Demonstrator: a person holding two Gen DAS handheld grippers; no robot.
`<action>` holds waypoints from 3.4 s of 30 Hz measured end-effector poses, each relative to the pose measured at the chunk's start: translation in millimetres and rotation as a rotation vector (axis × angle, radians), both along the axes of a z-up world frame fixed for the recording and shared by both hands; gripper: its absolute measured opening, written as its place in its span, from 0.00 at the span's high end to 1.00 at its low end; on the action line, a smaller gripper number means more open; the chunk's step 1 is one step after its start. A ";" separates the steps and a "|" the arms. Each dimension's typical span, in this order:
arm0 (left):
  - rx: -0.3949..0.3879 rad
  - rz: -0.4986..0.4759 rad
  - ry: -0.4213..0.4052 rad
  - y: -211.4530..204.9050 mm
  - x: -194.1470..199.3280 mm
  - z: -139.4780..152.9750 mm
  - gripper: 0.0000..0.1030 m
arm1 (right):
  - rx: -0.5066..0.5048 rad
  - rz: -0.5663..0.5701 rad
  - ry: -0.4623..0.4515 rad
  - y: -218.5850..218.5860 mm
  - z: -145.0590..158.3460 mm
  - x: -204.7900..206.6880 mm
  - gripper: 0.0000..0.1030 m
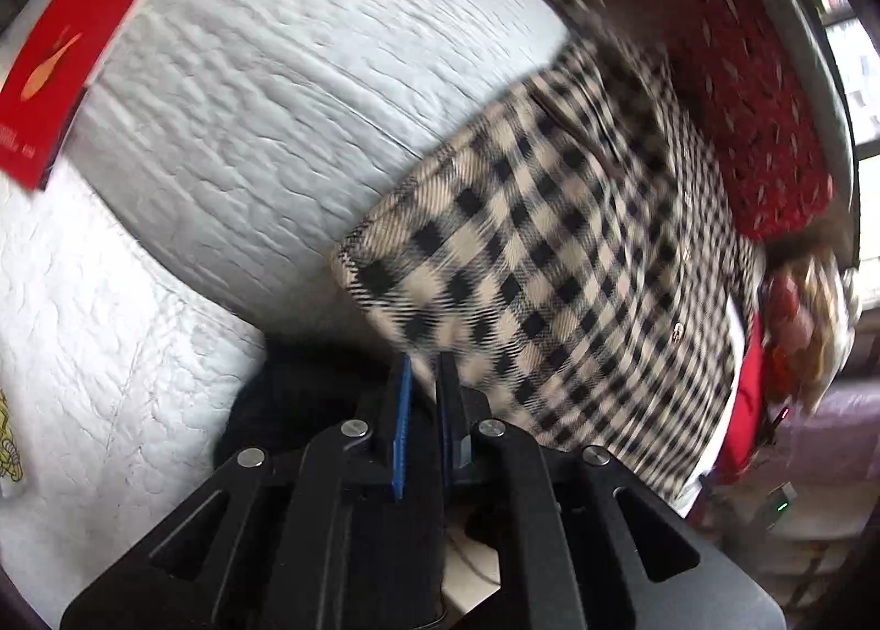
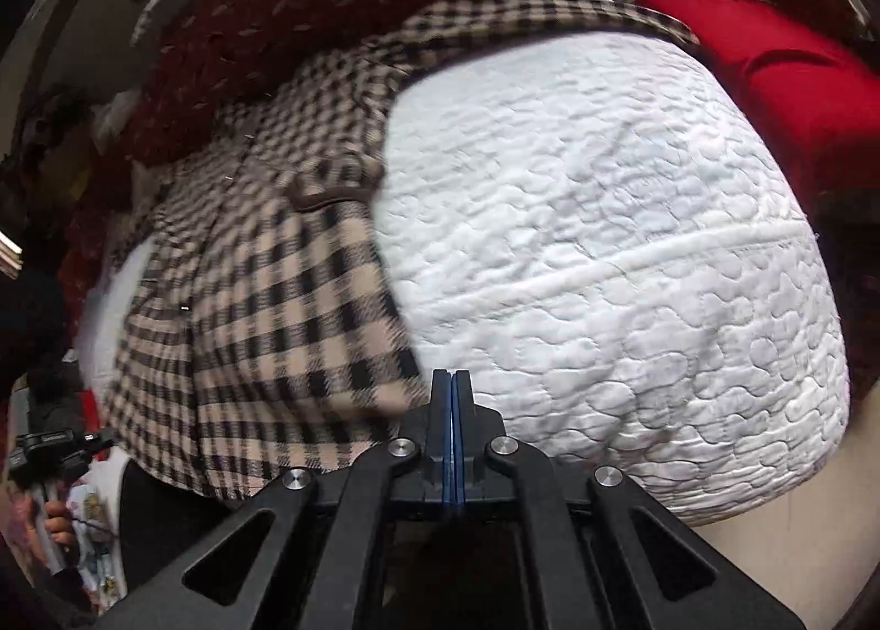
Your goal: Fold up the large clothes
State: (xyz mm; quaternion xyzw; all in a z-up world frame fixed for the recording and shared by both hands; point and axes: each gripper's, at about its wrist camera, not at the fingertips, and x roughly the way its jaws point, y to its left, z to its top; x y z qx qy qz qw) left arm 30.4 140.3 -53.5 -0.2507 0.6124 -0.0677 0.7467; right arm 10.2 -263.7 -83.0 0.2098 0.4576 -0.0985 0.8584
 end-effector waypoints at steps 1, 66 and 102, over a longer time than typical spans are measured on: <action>-0.014 0.019 -0.012 6.7 -1.6 3.0 0.93 | -0.010 -0.016 0.020 -0.9 -3.5 1.6 1.00; 0.314 -0.403 -0.188 -231.4 119.9 16.3 0.43 | 0.551 -0.735 -0.354 -357.2 -32.6 150.7 0.44; 0.038 -0.339 -0.197 -183.1 160.8 35.9 0.43 | 0.333 -0.042 -0.436 -31.1 128.5 222.7 0.97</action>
